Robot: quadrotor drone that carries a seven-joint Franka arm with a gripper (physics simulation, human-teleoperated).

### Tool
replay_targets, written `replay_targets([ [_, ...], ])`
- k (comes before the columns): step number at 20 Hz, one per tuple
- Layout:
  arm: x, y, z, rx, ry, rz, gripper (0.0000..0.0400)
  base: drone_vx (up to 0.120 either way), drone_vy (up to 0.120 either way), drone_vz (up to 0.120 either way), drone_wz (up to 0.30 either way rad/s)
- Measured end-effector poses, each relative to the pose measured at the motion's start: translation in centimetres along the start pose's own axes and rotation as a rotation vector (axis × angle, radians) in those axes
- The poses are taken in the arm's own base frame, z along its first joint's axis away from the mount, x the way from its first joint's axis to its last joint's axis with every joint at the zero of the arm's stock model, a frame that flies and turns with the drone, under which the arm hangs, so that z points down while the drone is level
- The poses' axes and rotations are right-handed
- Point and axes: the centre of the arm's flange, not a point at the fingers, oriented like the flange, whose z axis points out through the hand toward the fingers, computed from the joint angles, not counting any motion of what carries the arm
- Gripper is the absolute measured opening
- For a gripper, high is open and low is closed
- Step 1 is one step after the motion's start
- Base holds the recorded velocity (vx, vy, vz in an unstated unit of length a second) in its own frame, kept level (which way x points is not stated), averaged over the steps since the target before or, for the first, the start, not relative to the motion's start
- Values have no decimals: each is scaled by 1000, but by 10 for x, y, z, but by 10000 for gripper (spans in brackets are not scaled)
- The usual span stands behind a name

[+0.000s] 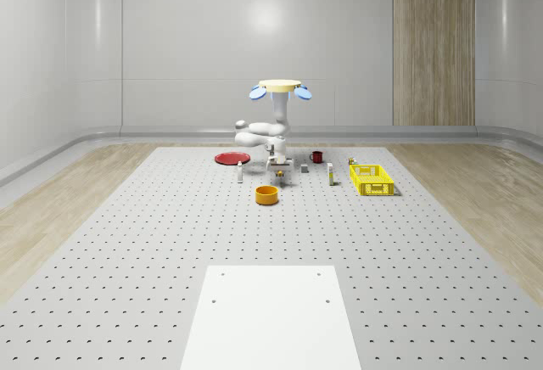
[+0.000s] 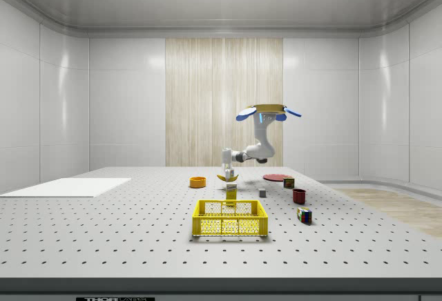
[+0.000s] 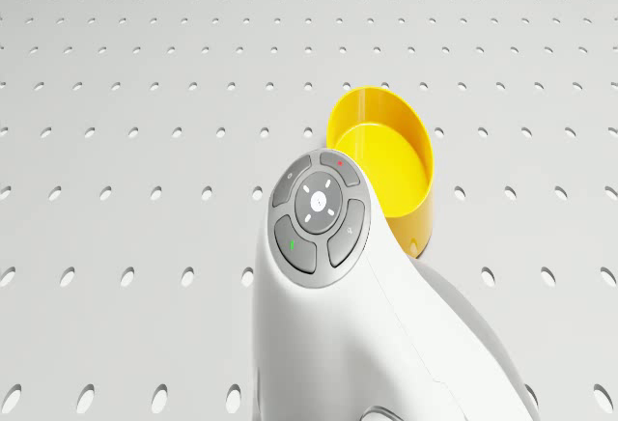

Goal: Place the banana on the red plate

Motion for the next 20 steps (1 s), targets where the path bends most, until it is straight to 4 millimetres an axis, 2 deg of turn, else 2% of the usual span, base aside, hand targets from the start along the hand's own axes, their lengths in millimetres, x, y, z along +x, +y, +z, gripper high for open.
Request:
replay_targets([
  [16, 0, 0, -10, 0, 0, 7, 193, 0, 0, 120, 0],
  [20, 0, 0, -10, 0, 0, -17, 193, 0, 0, 20, -250],
])
